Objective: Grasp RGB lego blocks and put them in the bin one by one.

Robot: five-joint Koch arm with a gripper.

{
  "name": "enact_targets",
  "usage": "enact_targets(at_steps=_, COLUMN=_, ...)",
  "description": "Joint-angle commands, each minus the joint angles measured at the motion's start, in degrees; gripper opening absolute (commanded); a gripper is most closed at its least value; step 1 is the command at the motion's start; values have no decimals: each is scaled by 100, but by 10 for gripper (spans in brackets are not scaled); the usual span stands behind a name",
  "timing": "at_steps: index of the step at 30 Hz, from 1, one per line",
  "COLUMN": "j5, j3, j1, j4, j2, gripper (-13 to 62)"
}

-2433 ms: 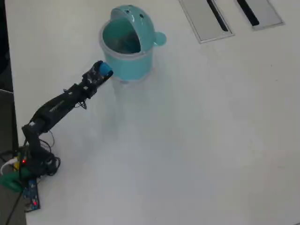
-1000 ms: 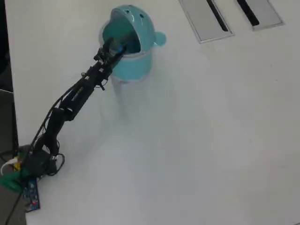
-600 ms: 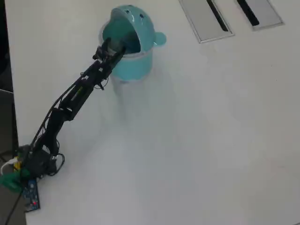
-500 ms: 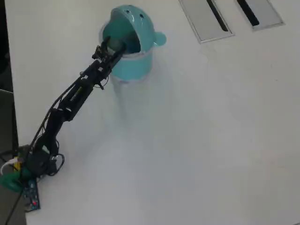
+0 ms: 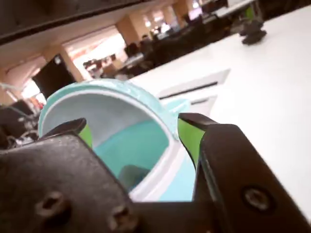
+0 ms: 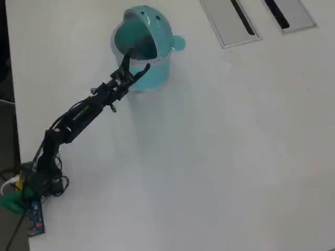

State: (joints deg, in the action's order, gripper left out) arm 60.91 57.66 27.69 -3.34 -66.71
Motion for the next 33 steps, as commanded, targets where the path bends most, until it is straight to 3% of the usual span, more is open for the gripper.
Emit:
enact_targets(at_steps=1, j5=-387, j3=18, j1=-158, j4=668, j2=-633, gripper=320)
enact_targets(at_steps=23, j5=-3041, j3=2417, j1=-1608, j4=1828, j2=-2373, gripper=320)
enact_targets(at_steps=33, j5=-3305, j3=5159, j1=-1731, j4=3208, j2=-3375, gripper=320)
